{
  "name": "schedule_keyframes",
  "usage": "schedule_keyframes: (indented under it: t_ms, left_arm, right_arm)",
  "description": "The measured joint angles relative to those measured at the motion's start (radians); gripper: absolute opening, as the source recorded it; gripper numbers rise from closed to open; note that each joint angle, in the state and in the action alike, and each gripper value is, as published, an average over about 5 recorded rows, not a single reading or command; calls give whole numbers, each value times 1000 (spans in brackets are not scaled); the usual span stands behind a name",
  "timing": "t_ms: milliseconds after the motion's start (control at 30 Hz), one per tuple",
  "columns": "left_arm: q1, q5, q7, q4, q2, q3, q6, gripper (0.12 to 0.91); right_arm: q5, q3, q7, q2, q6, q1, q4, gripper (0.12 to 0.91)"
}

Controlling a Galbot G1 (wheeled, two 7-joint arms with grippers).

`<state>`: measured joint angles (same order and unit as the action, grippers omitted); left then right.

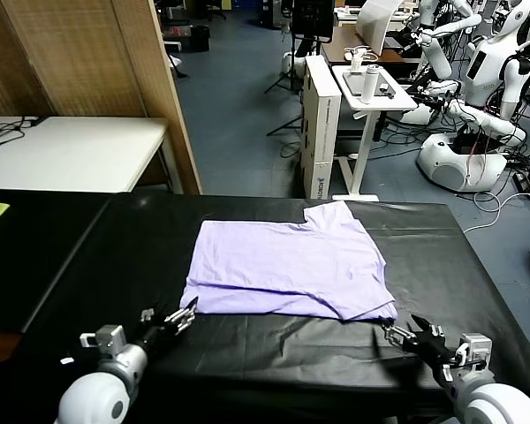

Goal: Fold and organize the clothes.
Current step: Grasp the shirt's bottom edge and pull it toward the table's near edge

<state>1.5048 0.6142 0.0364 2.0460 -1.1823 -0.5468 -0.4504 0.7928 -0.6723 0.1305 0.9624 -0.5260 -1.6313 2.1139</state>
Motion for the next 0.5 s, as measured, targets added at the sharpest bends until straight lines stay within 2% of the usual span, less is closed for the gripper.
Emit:
schedule_keyframes:
  t_ms: [133, 200, 267, 367, 500]
  left_arm:
    - [12, -8, -2, 5, -6, 2, 3, 826]
    - [16, -11, -3, 4, -7, 3, 4, 754]
    - [18, -12, -3, 2, -7, 3, 5, 667]
    - [20, -15, -3, -1, -6, 3, 6, 532]
    - [20, -22, -6, -4, -4, 3, 6, 381]
  right_arm:
    - [0, -1, -1, -4, 0, -5, 5, 363]
    - [0, -3, -2, -6, 0, -8, 8, 247]
    - [0, -4, -2, -9, 0, -9, 11, 175]
    - [0, -5, -2, -14, -1, -9, 15, 141]
    - [1, -9, 0, -18, -4, -21, 28, 138]
